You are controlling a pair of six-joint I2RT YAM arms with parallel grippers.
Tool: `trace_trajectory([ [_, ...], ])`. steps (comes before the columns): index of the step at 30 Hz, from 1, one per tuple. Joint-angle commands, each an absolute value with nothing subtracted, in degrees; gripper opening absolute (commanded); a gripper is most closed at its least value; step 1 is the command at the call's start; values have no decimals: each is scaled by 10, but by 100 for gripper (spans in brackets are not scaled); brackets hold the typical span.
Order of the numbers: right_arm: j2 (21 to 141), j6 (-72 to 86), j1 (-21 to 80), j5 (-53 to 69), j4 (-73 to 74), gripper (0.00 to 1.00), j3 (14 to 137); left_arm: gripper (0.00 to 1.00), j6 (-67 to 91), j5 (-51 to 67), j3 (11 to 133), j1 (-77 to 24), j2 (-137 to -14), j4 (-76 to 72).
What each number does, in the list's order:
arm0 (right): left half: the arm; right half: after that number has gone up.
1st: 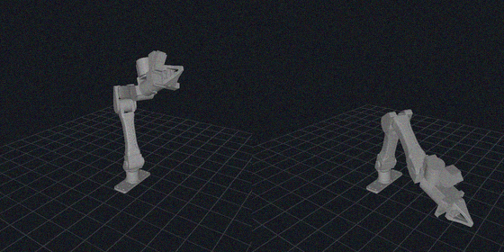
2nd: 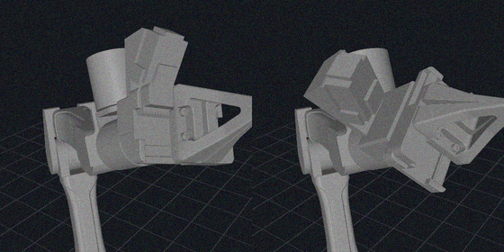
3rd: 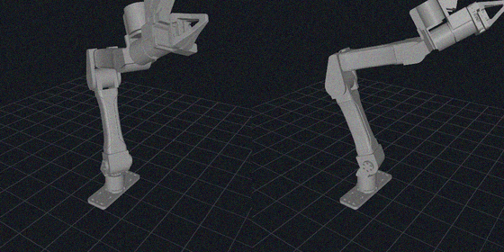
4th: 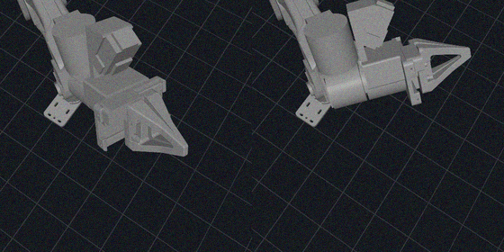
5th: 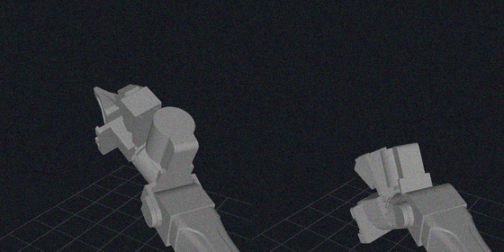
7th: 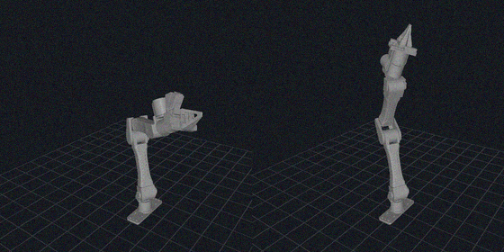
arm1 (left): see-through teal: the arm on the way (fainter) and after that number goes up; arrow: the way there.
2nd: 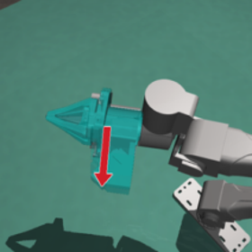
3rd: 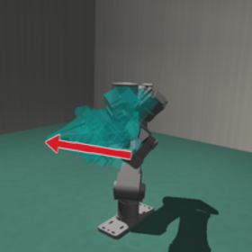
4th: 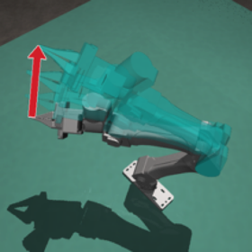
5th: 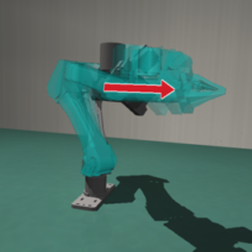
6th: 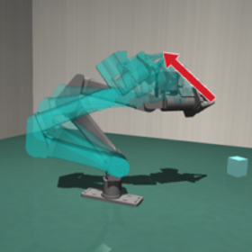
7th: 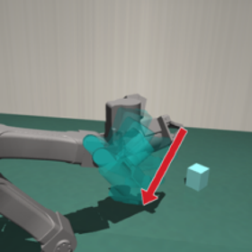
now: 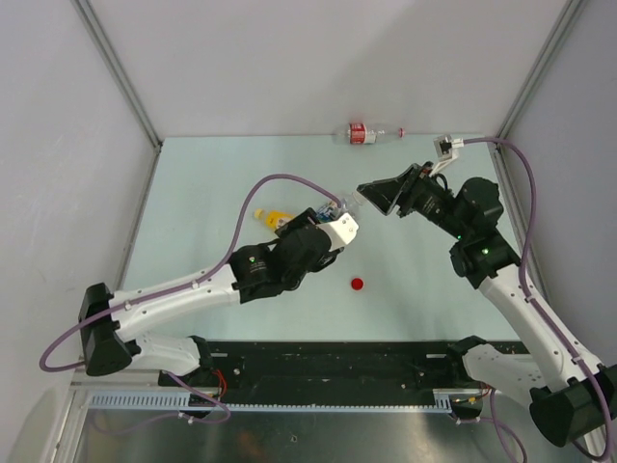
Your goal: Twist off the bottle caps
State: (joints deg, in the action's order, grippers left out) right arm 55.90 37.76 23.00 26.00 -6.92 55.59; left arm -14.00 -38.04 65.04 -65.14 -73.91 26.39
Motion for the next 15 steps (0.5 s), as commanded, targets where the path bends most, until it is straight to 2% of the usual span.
trace_trajectory([
  [1,571,382,229,248,-58,71,560,0,-151,-419,659,-657,-748,257],
  [15,589,392,238,257,-51,56,560,0,-152,-418,659,-658,-755,258],
])
